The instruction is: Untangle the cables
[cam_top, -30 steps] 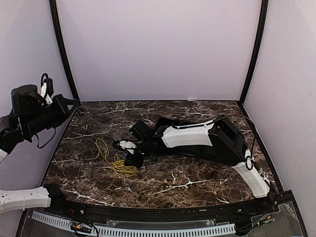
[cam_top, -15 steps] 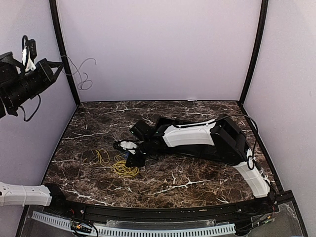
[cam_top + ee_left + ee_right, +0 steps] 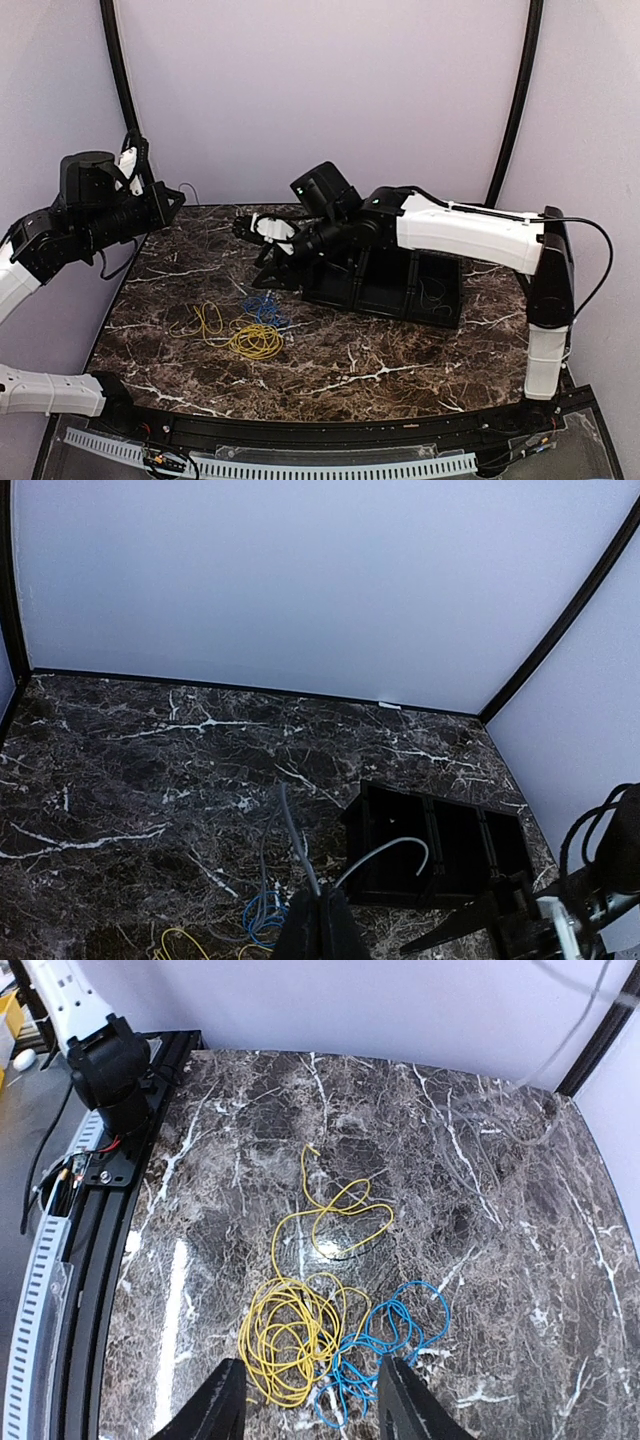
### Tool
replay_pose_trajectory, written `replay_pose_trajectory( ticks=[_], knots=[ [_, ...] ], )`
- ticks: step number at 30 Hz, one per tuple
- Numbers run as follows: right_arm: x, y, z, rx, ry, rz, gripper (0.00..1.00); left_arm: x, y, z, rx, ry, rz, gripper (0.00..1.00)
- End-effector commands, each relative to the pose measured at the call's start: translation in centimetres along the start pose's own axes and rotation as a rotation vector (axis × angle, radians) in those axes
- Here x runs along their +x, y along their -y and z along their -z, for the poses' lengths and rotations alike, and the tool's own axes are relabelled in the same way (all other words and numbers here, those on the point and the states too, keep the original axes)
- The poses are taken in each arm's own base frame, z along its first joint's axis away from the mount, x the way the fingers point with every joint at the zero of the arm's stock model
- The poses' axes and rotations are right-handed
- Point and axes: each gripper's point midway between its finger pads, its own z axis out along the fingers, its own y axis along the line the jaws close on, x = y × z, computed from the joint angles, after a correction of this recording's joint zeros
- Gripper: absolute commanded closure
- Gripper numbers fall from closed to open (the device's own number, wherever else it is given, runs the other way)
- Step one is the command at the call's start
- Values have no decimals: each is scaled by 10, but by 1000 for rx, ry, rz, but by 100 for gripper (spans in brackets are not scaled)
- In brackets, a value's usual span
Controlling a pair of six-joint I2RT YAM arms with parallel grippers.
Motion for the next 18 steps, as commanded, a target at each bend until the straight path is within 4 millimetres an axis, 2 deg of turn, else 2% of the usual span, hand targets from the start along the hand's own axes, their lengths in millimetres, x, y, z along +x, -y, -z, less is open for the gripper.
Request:
replay_pose_trajectory(
  ticks=[1, 5, 7, 10, 13, 18],
  knots=[
    [15, -14, 30, -48, -59, 57, 56, 15, 10, -13, 71, -28, -49, 100],
    [-5, -12, 68, -32, -3, 91, 61, 39, 32, -22, 211, -99, -133, 100],
    [-17, 1, 83, 13, 35, 90, 62, 53, 45, -24, 301, -138, -183, 100],
    [-26, 25, 94, 68, 72, 45, 63, 69, 61, -23, 420, -180, -243, 100],
    [-24, 36, 92, 51, 86, -11, 57, 83, 74, -20, 527, -206, -261, 100],
    [-24, 32, 76, -31, 110, -79, 52, 94, 88, -10, 657, -207, -259, 100]
  ],
)
